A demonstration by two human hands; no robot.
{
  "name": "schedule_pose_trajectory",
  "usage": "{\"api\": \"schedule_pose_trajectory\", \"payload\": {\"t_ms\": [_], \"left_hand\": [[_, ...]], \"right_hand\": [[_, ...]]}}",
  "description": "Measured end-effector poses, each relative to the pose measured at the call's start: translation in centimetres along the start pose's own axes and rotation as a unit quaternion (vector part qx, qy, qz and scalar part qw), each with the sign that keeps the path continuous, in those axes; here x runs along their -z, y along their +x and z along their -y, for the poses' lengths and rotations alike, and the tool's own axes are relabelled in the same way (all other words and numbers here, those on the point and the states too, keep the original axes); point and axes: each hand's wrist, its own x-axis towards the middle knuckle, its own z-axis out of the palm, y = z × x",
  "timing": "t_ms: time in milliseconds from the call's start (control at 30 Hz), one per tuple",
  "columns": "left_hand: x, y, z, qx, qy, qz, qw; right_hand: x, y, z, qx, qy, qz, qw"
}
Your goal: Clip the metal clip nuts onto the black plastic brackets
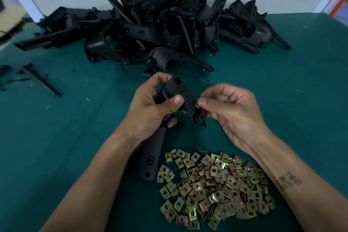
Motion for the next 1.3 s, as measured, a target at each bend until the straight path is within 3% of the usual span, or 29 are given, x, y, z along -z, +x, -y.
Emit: {"api": "schedule_pose_trajectory", "payload": {"t_ms": [500,733,1300], "left_hand": [[0.0,-0.1,0.1,-0.013,-0.009,-0.012,1.0],[-0.2,-0.1,0.2,-0.02,-0.003,-0.015,1.0],[-0.1,0.0,0.2,-0.015,-0.02,0.005,1.0]], "right_hand": [[-0.9,-0.5,0.3,-0.024,0.025,-0.016,0.999],[-0.8,-0.9,1.2,-0.028,0.055,0.058,0.996],[-2.0,-0.6,0.0,-0.046,0.069,-0.056,0.995]]}}
